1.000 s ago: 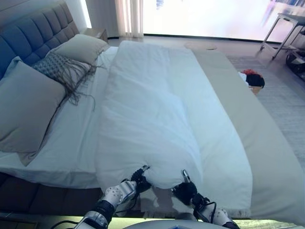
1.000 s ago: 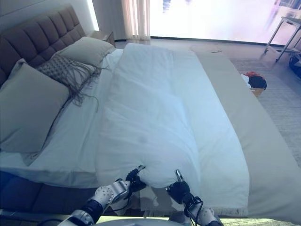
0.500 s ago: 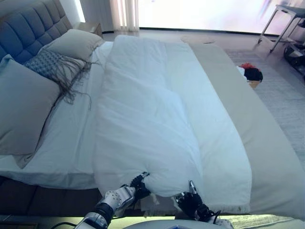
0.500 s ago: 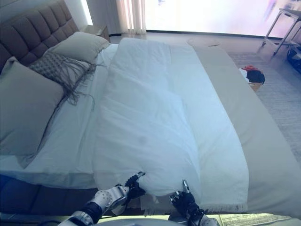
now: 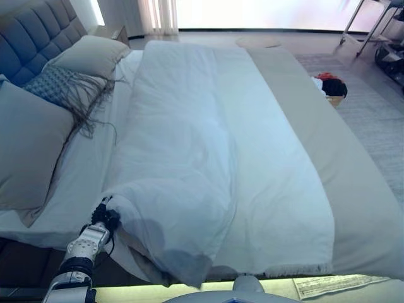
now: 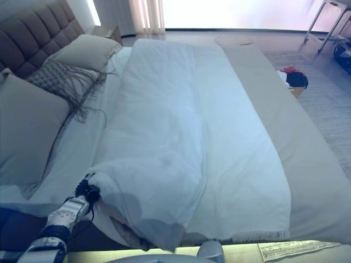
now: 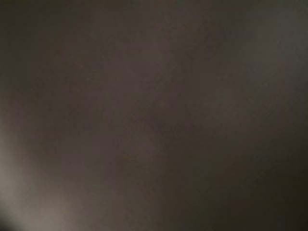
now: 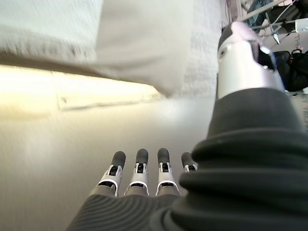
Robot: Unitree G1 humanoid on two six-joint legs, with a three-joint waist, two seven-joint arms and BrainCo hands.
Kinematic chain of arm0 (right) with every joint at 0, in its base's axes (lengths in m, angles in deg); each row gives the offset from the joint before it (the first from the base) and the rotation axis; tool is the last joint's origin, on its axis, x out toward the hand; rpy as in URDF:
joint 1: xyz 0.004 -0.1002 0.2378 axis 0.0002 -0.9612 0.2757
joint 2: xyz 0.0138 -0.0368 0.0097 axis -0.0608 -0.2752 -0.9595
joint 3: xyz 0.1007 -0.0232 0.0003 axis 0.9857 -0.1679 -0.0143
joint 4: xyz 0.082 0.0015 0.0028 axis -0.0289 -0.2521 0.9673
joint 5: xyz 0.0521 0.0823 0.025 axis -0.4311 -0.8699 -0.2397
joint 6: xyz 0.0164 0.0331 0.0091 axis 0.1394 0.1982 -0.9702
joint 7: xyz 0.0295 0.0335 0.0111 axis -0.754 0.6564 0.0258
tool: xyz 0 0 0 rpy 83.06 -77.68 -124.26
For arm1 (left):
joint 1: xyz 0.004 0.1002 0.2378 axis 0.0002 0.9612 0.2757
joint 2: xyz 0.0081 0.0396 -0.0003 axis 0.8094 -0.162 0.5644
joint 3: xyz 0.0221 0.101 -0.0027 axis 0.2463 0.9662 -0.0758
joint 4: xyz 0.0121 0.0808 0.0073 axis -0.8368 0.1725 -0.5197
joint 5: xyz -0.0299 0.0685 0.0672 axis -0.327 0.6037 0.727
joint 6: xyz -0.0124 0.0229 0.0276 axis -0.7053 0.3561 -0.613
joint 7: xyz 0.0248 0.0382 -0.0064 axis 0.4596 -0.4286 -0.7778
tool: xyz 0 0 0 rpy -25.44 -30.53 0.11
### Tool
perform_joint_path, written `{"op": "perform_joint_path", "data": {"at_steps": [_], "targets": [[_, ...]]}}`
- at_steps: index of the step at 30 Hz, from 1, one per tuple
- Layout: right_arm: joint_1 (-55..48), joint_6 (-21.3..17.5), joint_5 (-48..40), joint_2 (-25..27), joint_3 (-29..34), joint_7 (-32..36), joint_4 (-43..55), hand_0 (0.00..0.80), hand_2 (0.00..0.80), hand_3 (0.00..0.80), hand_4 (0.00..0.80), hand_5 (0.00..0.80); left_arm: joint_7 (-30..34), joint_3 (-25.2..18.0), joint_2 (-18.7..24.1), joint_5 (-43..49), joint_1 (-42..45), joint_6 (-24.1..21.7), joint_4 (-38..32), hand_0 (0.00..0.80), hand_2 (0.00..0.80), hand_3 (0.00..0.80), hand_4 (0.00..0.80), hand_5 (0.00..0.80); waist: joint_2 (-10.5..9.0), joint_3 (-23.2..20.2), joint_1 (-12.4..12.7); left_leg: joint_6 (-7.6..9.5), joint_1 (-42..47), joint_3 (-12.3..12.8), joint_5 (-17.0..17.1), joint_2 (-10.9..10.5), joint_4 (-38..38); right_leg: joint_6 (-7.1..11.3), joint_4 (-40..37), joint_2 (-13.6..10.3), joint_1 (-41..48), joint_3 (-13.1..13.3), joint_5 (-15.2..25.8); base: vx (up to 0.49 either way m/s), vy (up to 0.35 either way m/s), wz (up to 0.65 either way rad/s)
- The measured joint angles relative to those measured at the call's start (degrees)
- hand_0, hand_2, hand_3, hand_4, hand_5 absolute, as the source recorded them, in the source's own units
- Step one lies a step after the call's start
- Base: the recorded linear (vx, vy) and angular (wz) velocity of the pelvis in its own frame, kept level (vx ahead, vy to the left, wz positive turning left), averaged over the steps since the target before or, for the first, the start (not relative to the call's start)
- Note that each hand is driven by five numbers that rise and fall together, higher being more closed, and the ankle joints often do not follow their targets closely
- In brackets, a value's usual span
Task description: Make the bed neatly
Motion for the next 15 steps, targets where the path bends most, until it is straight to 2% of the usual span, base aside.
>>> {"op": "perform_joint_path", "data": {"at_steps": [5,10,15], "targets": [[0.5,0.0,-0.1,-0.6,0.0,1.3,4.3,0.000,0.000,0.000,0.000,0.000,0.0,0.2,-0.7,0.0,0.3,0.4,0.0,0.800,0.800,0.800,0.800,0.800,1.17,-0.9,0.1,-0.11,-0.1,0.0,0.1,0.1,0.1,0.01,0.0,0.1,0.0,0.0,0.1,0.000,0.000,0.00],[0.5,0.2,-2.1,-4.3,-0.6,4.0,12.3,0.000,0.000,0.000,0.000,0.000,0.0,0.1,-0.6,0.0,0.5,0.5,0.0,0.800,0.800,0.800,0.800,0.800,0.67,-1.6,0.1,-0.30,0.0,0.0,0.2,0.1,0.0,0.03,0.0,0.1,-0.2,0.0,0.1,-0.016,-0.010,0.00],[0.9,0.7,-2.9,-9.9,-7.3,7.6,23.2,0.000,0.000,0.000,0.000,0.000,0.9,-0.2,-0.6,1.1,1.8,0.4,-1.9,0.800,0.800,0.800,0.800,0.800,0.14,-2.3,0.1,-0.30,0.0,0.3,0.2,0.3,0.0,-0.06,-0.6,0.3,-0.1,0.1,0.6,-0.052,-0.064,-0.02]]}}
